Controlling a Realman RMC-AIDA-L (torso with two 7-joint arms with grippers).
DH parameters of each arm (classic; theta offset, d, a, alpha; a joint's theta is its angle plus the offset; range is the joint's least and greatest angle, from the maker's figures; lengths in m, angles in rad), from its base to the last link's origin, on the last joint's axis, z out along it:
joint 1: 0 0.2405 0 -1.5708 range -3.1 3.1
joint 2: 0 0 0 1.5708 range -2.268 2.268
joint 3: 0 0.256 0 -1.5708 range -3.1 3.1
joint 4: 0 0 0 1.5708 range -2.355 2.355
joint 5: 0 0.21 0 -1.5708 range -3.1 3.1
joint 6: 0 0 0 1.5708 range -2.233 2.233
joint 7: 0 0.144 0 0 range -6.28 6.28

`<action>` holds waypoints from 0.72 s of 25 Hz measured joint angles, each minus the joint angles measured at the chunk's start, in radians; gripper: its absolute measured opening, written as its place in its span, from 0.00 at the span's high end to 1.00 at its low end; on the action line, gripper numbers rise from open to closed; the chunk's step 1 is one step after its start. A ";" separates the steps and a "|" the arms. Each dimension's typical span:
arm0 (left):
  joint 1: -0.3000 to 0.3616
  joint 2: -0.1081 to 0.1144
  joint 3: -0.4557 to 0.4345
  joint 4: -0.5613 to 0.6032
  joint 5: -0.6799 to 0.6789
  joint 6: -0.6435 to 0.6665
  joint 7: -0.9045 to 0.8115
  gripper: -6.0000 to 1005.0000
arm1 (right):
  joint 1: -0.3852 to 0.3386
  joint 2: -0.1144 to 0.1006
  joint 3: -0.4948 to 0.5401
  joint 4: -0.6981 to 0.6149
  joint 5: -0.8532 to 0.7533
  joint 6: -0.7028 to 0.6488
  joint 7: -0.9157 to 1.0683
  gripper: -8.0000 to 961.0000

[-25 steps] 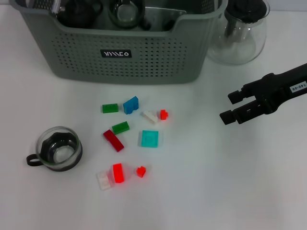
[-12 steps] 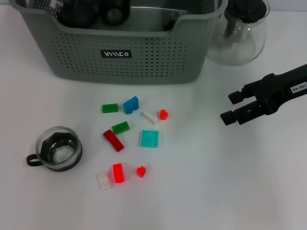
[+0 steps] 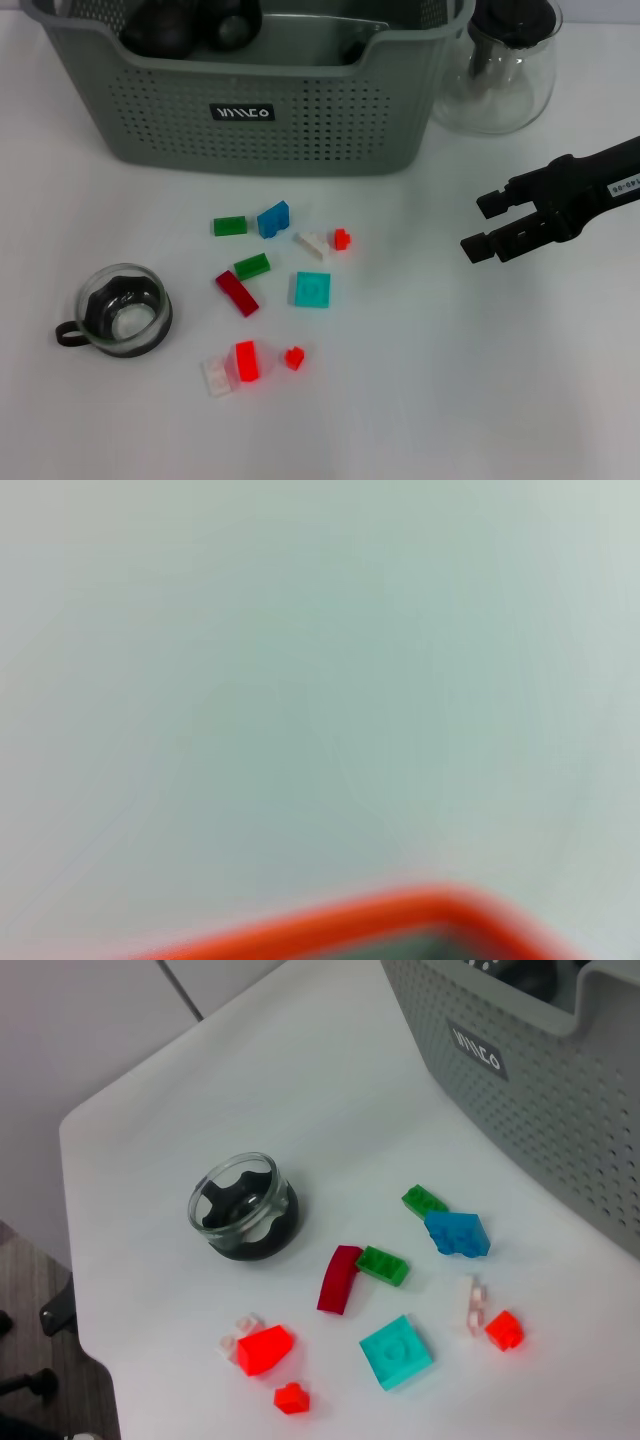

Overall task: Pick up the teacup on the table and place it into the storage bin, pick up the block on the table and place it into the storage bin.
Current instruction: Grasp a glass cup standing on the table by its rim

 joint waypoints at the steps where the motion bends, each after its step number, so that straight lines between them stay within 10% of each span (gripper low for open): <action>1: 0.035 -0.006 -0.019 0.014 -0.111 0.033 0.072 0.20 | -0.001 0.000 0.000 0.000 0.000 0.001 -0.004 0.07; 6: 0.119 -0.018 -0.217 -0.107 -0.543 0.393 0.419 0.15 | -0.001 0.000 0.000 0.001 0.000 0.003 -0.012 0.07; 18: 0.205 0.002 -0.440 -0.157 -0.586 0.889 0.545 0.16 | -0.003 0.000 0.000 0.008 0.000 0.014 -0.016 0.07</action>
